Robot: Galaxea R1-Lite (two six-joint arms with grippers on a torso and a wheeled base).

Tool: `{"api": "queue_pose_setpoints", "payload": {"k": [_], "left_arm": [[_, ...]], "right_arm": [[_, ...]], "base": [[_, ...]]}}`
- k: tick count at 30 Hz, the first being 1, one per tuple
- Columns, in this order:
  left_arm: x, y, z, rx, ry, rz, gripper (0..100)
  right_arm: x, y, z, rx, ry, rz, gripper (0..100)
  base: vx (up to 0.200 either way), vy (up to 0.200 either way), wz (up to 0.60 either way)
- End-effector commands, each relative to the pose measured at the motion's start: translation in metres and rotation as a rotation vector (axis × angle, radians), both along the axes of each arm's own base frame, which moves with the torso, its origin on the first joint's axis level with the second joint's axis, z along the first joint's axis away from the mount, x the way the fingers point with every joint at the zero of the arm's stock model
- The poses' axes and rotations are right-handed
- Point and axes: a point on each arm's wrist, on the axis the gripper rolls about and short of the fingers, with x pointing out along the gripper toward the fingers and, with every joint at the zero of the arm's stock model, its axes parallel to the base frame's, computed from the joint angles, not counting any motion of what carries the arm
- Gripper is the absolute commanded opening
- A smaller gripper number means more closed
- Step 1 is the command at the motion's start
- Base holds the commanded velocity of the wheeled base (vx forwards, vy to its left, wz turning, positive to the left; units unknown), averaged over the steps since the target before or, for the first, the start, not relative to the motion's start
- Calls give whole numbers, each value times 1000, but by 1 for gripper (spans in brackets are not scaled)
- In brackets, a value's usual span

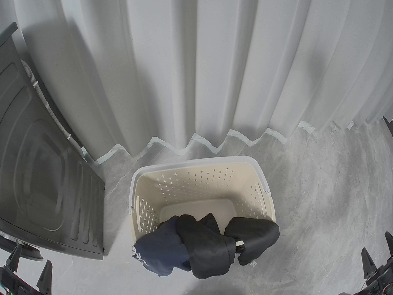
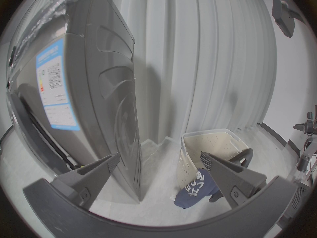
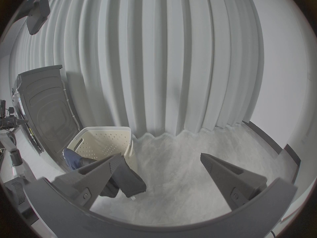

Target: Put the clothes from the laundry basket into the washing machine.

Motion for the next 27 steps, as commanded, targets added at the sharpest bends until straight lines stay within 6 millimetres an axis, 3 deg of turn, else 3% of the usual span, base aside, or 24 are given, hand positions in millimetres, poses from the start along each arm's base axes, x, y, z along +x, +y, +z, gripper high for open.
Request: {"api": "queue_pose_setpoints", "payload": {"k": [1,4,27], "left_arm": [[0,0,-5,0,4,0,100],[0,0,-5,0,4,0,100],[0,0,-5,-2,4,0,100]], "right_arm": [[0,0,-5,0,0,-1,100],[0,0,-5,0,1,-1,100],[0,0,-5,0,0,-1,100]], "base": [[200,0,0],[200,0,0],[0,-17,0]]}}
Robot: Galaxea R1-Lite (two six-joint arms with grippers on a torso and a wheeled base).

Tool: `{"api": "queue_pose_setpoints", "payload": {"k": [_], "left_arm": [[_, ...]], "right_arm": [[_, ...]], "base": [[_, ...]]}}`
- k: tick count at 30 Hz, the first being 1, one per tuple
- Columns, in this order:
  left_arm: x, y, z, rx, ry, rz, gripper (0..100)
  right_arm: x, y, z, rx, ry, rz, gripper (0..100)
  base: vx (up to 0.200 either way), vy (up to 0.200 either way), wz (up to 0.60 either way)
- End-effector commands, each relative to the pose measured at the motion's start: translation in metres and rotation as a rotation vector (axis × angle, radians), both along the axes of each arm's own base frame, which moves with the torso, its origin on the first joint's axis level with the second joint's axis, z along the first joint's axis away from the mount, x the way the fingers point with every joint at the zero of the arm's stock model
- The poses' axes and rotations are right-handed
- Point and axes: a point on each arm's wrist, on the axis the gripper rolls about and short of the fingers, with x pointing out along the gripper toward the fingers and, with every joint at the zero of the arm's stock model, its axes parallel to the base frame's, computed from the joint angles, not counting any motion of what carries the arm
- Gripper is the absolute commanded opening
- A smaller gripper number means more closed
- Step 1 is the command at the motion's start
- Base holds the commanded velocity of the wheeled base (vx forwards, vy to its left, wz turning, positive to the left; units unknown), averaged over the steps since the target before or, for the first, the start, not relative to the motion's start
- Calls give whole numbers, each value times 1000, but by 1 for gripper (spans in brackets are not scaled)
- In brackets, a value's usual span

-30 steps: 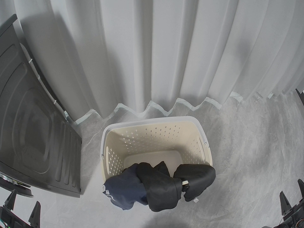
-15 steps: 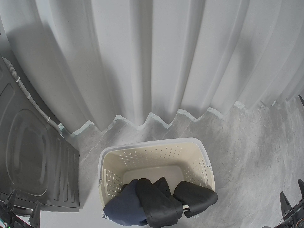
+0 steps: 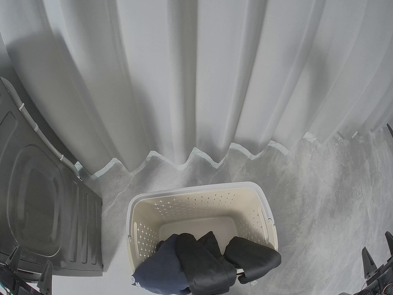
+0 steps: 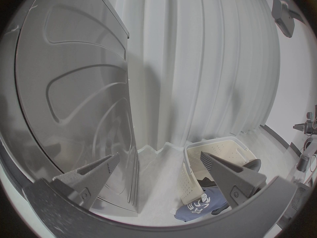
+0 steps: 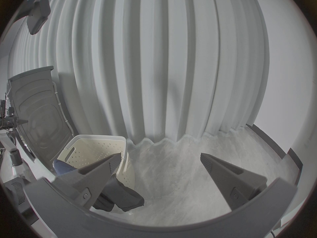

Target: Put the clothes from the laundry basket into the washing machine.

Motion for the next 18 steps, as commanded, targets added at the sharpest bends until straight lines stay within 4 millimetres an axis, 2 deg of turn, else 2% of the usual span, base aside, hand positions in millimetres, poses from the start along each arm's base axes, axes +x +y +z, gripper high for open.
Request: {"api": "queue_pose_setpoints", "payload": {"k": [1,8,14,18], "left_arm": [[0,0,-5,-1,4,0,100],[0,0,-5,-1,4,0,100],[0,0,-5,-2,6,0,100],[0,0,-5,-1,4,0,100]], "right_arm": [[0,0,-5,0,0,0,100],[0,0,-5,0,0,0,100],[0,0,-5,0,0,0,100],[0,0,-5,0,0,0,100]], "base": [[0,0,0],[0,0,0],[0,-200,0],[0,0,0]]}}
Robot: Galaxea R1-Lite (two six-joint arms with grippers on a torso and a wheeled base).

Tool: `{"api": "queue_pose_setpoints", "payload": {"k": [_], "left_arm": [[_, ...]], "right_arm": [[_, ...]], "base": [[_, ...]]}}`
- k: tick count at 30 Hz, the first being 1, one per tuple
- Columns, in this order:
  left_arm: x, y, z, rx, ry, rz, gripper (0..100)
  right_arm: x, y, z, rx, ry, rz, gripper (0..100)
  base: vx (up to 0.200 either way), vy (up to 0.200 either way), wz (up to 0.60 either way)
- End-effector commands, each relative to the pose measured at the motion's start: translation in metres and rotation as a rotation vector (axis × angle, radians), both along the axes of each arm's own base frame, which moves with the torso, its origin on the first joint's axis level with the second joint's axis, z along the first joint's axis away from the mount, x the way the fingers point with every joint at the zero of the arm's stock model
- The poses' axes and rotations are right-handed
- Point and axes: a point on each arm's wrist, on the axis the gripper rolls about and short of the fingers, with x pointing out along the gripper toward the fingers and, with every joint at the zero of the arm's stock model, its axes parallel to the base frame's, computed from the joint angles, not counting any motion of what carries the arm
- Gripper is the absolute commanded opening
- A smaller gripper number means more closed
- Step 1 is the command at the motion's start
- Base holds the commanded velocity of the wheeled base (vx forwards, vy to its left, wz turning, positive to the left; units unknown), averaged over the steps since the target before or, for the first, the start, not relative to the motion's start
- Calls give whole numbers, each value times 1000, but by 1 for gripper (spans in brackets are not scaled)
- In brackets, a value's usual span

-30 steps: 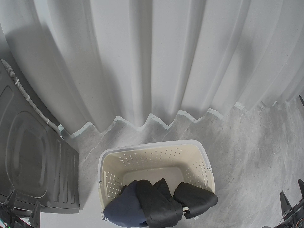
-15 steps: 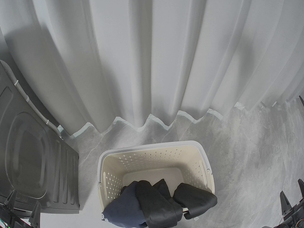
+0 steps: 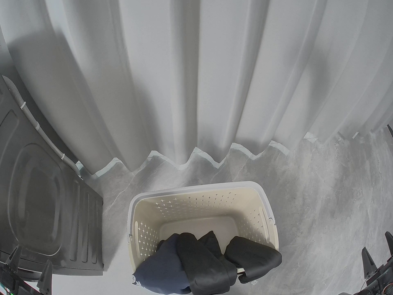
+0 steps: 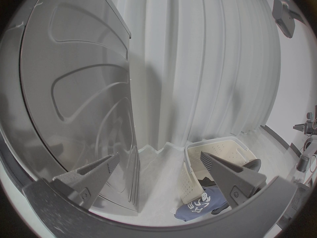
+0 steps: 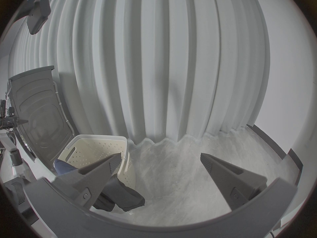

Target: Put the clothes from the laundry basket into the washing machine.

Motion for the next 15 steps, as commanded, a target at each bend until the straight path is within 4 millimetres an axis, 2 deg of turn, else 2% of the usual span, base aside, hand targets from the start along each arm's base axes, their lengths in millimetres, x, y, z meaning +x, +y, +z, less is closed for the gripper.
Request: {"api": "queue_pose_setpoints", "payload": {"k": [1,7,15], "left_arm": [[0,0,-5,1,4,0,100],[0,0,-5,-1,4,0,100],[0,0,-4,-1,4,0,100]], "right_arm": [[0,0,-5,0,0,0,100],[0,0,-5,0,0,0,100],[0,0,-5,0,0,0,100]], "base": [[0,0,0],[0,0,0],[200,0,0]]}}
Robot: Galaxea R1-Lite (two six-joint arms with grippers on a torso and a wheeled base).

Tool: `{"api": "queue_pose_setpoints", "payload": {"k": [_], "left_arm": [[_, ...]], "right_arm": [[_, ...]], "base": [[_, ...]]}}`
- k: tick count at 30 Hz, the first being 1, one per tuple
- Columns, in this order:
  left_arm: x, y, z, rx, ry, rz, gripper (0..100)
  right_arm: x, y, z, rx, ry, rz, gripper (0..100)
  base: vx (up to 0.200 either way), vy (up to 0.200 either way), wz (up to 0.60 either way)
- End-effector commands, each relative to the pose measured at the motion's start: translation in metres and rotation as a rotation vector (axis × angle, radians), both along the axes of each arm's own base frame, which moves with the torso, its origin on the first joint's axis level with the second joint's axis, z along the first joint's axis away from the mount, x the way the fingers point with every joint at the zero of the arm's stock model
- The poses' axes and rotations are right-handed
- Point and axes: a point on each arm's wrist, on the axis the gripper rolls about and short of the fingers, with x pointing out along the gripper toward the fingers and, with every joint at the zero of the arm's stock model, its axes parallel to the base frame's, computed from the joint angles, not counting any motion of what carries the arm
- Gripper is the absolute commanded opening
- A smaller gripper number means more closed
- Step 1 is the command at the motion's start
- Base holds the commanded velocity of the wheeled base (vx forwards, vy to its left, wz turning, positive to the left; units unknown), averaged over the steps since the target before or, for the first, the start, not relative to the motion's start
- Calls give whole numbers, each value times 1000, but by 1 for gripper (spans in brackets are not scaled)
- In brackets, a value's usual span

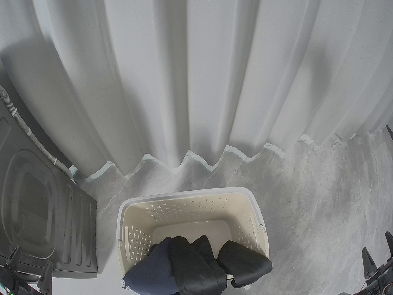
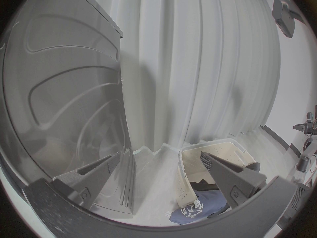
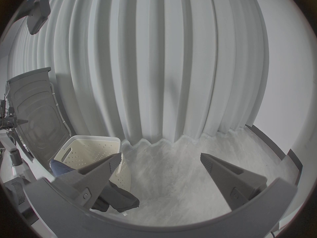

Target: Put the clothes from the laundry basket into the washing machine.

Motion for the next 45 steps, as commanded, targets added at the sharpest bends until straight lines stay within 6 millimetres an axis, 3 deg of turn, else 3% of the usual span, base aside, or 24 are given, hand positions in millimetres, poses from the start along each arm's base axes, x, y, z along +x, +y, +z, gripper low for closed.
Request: {"api": "queue_pose_setpoints", "payload": {"k": [1,23,29,45], "left_arm": [[0,0,-4,0,3,0,100],[0,0,-4,1,3,0,100],[0,0,-4,3,3,0,100],[0,0,-4,6,1,0,100]], "right_arm": [[0,0,-5,0,0,1,100],[0,0,-5,0,0,1,100],[0,0,-5,0,0,1,100],[0,0,-5,0,1,1,100]], "base": [[200,0,0],[18,18,0],[200,0,0],[0,0,0]]}}
